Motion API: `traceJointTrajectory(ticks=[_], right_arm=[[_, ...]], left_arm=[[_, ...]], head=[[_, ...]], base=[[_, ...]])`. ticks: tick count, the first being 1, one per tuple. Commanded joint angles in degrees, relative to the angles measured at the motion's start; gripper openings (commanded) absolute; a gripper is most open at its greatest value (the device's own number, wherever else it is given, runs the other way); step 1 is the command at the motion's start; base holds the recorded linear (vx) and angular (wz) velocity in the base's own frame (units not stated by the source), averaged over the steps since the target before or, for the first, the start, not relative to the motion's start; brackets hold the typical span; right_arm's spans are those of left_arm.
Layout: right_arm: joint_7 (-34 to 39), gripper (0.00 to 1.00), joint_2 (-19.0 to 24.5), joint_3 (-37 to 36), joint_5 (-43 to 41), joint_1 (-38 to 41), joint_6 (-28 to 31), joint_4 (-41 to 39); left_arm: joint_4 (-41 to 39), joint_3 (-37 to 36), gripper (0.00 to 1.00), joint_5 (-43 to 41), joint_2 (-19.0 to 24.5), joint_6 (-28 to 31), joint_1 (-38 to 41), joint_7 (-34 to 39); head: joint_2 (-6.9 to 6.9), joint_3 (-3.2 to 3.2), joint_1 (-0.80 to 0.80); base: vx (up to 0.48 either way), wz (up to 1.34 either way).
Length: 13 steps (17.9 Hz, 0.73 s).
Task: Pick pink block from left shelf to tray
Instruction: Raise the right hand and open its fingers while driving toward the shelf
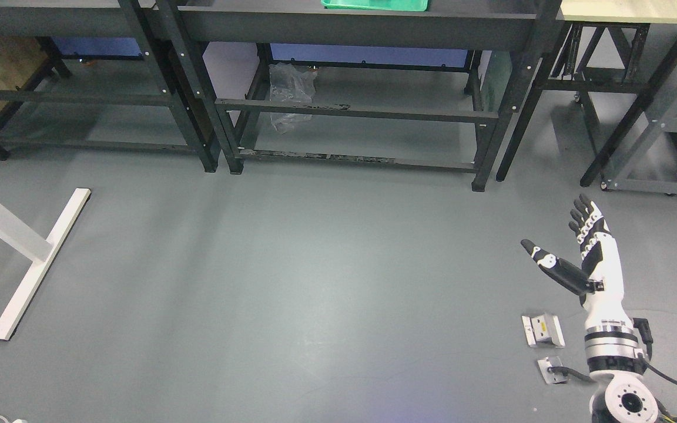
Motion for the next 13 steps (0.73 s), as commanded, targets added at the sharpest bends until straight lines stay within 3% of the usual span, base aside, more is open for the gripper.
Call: traceJointTrajectory(ticks=[1,8,10,11,13], right_arm=[[0.0,1.0,-1.0,0.1,0.0,0.4,0.1,-0.3],[-0.3,1.0,-1.0,0.1,0.2,0.2,0.6,0.2],[-4.1,1.0,-1.0,-0.9,2.4,-0.1,0.1,0.2],[-6.7,1.0,-1.0,-0.8,7.6,-0.3,0.3,0.2],[-10.7,0.98,-3.0,0.2,32.3,-0.7,0.8,0.0]], left_arm=[[-1.0,0.0,1.0,-0.1,1.0,0.0,-1.3,0.0],[-1.0,0.0,1.0,-0.1,1.0,0.0,-1.3,0.0],[-1.0,0.0,1.0,-0.1,1.0,0.0,-1.3,0.0],[-1.0,0.0,1.0,-0.1,1.0,0.0,-1.3,0.0],[-1.0,0.0,1.0,-0.1,1.0,0.0,-1.3,0.0]], head=[[0.0,0.0,0.0],[0.0,0.0,0.0],[0.0,0.0,0.0],[0.0,0.0,0.0],[0.0,0.0,0.0]], base=[[0.0,0.0],[0.0,0.0],[0.0,0.0],[0.0,0.0],[0.0,0.0]])
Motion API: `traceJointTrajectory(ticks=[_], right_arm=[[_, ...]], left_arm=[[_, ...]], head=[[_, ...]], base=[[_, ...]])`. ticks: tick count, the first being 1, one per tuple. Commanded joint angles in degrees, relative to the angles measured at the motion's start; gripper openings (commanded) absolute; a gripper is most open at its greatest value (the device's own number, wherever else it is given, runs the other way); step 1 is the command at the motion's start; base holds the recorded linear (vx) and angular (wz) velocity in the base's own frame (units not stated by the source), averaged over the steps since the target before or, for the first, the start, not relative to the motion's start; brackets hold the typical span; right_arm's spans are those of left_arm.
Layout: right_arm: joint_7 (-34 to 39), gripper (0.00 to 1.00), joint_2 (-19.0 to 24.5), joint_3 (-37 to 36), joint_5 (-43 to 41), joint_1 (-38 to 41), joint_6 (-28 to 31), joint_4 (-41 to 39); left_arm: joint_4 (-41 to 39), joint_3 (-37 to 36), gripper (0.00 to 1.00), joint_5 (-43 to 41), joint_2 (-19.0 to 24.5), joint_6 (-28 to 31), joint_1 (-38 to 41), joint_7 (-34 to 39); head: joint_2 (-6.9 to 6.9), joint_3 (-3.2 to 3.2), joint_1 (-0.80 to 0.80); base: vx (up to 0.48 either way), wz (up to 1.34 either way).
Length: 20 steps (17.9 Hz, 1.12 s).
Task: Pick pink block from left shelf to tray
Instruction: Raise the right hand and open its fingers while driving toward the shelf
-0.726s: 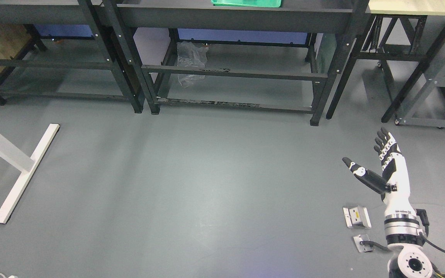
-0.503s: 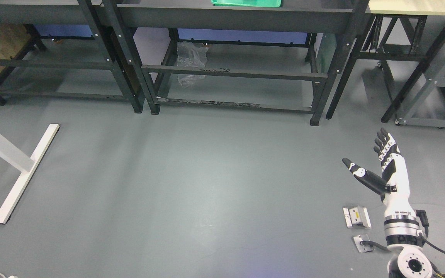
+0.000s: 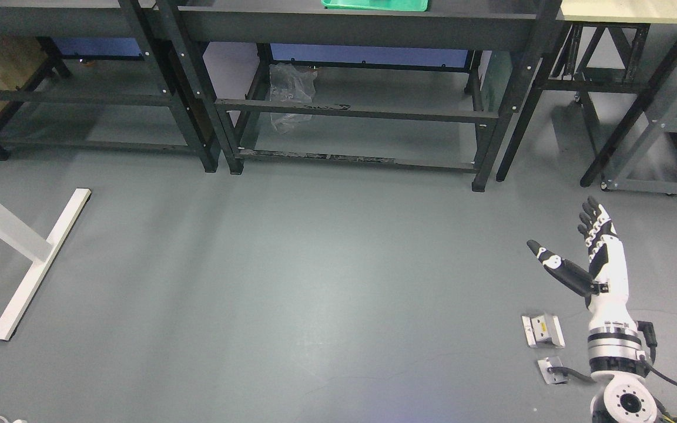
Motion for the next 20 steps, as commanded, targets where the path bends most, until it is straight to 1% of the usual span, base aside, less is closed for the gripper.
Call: traceJointTrajectory(ticks=[1,3,5,9,13,20], right_arm=[[-6.0,0.98,-3.1,1.3,39.0,-0.7,0.8,-0.3],[-6.1,0.98,-3.7,1.7,48.1,-0.6,1.5,-1.3],[-6.1,0.98,-4.5,1.7,50.4,-0.4,1.6,-3.3],[-6.1,1.0,-4.3,2.2,49.9,-0.2,0.7,-3.6],[-8.0,1.0,-4.2,3.2,46.9,0.4,-5.7,-3.7],[-8.9,1.0,-3.9,3.0,45.4,0.2,-5.8,-3.5]], left_arm=[[-1.0,0.0,1.0,-0.1,1.0,0.0,-1.3,0.0],[-1.0,0.0,1.0,-0.1,1.0,0.0,-1.3,0.0],[-1.0,0.0,1.0,-0.1,1.0,0.0,-1.3,0.0],[-1.0,0.0,1.0,-0.1,1.0,0.0,-1.4,0.0],[-1.0,0.0,1.0,-0.1,1.0,0.0,-1.3,0.0],[-1.0,0.0,1.0,-0.1,1.0,0.0,-1.4,0.0]], head=[[0.0,0.0,0.0],[0.0,0.0,0.0],[0.0,0.0,0.0],[0.0,0.0,0.0],[0.0,0.0,0.0],[0.0,0.0,0.0]], base=[[0.0,0.0],[0.0,0.0],[0.0,0.0],[0.015,0.0],[0.036,0.0],[0.096,0.01]])
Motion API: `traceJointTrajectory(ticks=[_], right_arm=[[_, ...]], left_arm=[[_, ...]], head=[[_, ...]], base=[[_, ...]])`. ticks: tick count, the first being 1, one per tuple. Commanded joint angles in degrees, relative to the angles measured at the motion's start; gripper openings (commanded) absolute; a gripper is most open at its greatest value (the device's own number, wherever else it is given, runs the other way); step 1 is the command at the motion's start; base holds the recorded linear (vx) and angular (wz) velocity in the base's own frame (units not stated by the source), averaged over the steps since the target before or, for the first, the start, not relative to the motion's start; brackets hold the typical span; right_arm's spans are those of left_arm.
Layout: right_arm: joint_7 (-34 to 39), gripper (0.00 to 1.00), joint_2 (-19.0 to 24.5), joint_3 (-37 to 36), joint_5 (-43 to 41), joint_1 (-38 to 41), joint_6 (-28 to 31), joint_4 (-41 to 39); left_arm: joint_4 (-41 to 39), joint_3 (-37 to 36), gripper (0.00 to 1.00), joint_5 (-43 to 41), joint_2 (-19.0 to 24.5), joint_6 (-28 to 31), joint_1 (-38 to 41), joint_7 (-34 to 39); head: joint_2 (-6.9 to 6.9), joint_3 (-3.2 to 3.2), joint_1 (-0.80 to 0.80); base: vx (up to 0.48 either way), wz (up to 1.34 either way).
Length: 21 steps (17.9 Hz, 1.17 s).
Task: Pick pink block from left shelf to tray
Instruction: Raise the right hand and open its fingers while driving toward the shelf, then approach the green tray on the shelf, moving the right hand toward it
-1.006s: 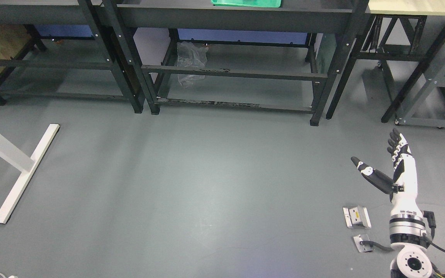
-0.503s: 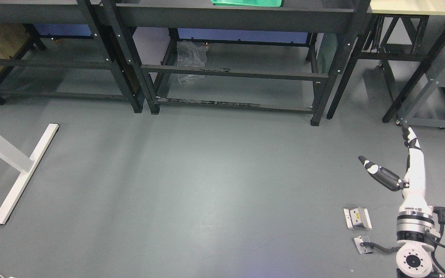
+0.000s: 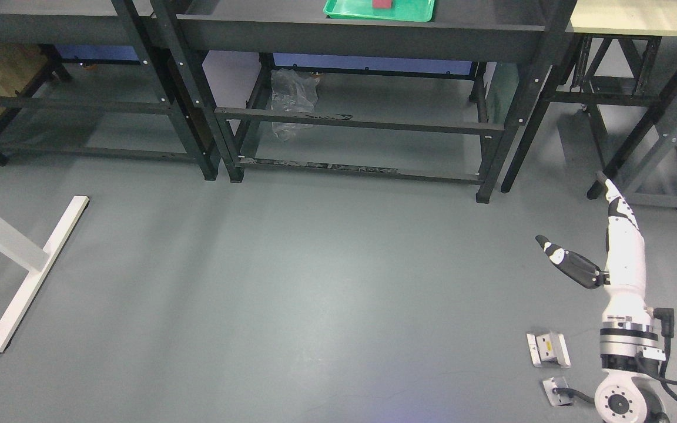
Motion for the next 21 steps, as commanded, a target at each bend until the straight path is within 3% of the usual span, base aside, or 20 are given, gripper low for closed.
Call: traceJointTrajectory(ticks=[1,8,21], right_arm=[[0.3,1.0,-0.4,0.6,13.9,-0.2,-0.2,-0.3],[0.7,0.98,-0.9,2.0,17.6,-0.4,0.1,1.6],[0.6,0.99,-0.3,2.2,17.2,-0.4,0.1,1.5]], left_arm=[[-1.0,0.0,1.0,-0.1,1.0,0.0,-1.3,0.0],[-1.0,0.0,1.0,-0.1,1.0,0.0,-1.3,0.0],[-1.0,0.0,1.0,-0.1,1.0,0.0,-1.3,0.0]], head=[[0.0,0.0,0.0],[0.0,0.0,0.0],[0.0,0.0,0.0]], base=[[0.12,0.03],[0.12,0.01],[0.117,0.05]])
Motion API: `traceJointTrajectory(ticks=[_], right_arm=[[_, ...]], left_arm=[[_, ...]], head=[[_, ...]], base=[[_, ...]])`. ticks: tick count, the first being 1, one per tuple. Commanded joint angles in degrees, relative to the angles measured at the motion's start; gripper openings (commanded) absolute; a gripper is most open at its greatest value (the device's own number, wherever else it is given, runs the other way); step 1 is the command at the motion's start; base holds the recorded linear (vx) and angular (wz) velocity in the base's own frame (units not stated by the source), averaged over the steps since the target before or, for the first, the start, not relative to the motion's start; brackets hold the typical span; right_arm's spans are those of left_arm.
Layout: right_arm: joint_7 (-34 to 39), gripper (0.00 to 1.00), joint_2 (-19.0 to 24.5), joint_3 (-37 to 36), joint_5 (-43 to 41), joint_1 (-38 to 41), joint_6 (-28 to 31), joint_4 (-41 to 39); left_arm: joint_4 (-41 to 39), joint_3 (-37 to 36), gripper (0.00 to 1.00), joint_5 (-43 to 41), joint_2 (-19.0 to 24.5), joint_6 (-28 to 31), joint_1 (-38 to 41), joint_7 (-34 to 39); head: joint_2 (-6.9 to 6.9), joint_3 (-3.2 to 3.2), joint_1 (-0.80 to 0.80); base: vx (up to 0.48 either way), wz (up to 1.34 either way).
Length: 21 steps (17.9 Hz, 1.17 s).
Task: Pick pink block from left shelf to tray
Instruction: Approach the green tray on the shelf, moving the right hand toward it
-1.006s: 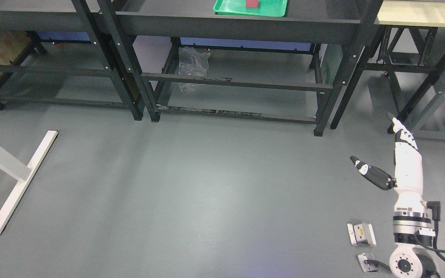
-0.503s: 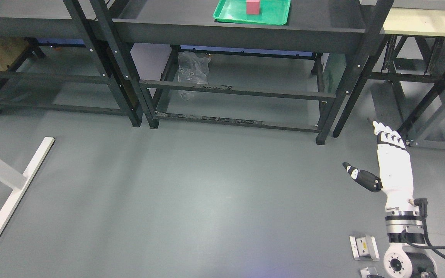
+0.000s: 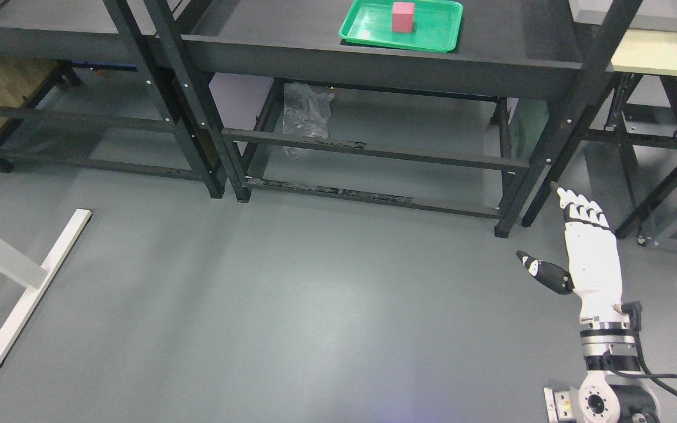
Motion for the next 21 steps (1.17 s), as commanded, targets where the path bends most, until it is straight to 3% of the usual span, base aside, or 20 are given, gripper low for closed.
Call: traceJointTrajectory(ticks=[1,21], right_arm=[[-0.2,0.99,0.3,-0.3,0.3,-0.1,0.0,0.3],[-0.2,0.99,0.2,-0.4,-0.1,0.0,0.0,0.4]], left_arm=[[-1.0,0.0,1.0,-0.1,1.0,0.0,-1.3,0.0],[-1.0,0.0,1.0,-0.1,1.0,0.0,-1.3,0.0]], head=[[0.0,0.0,0.0],[0.0,0.0,0.0]], base=[[0.106,0.29],[0.15,0.07]])
